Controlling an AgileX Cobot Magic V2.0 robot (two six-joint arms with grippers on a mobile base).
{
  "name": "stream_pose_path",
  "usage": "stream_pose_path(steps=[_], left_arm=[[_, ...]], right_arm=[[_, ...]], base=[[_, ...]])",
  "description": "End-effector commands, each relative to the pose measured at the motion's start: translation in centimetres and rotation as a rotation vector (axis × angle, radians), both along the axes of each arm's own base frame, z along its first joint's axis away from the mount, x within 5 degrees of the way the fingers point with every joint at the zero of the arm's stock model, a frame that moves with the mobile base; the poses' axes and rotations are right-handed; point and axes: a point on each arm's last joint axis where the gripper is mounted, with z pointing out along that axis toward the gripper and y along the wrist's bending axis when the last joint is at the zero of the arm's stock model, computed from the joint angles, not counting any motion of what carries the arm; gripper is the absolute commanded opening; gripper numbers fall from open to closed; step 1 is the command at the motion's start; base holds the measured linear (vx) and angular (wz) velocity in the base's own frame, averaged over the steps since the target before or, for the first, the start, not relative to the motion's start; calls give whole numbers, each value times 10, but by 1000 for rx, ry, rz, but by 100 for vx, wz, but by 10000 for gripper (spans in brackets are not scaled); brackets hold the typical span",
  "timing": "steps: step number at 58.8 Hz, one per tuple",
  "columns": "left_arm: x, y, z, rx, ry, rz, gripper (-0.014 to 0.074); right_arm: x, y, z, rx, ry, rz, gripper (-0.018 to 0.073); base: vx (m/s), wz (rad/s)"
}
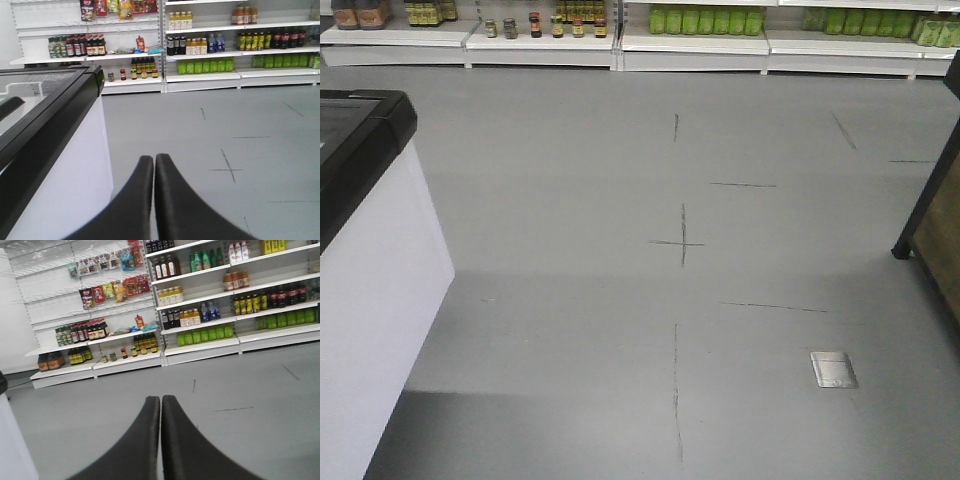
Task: Pick three apples into basket with both arms
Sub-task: 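Drive the base forward along the aisle toward the fruit tables, then turn the base and approach the table holding the light-blue basket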
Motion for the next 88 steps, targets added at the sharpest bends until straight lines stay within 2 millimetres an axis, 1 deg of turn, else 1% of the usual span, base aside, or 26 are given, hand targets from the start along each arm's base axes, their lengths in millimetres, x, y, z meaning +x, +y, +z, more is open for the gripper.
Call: stream_pose_path(steps=[1,50,88], left_arm=[[-1,0,16,-11,-109,4,-6],[-1,0,16,-11,-109,4,-6],[-1,0,16,-11,-109,4,-6]], right_arm=[[-1,0,4,-10,-74,-4,-6],[-1,0,4,-10,-74,-4,-6],[-1,0,4,-10,-74,-4,-6]], base=[[24,-30],[23,-38],[15,-53]])
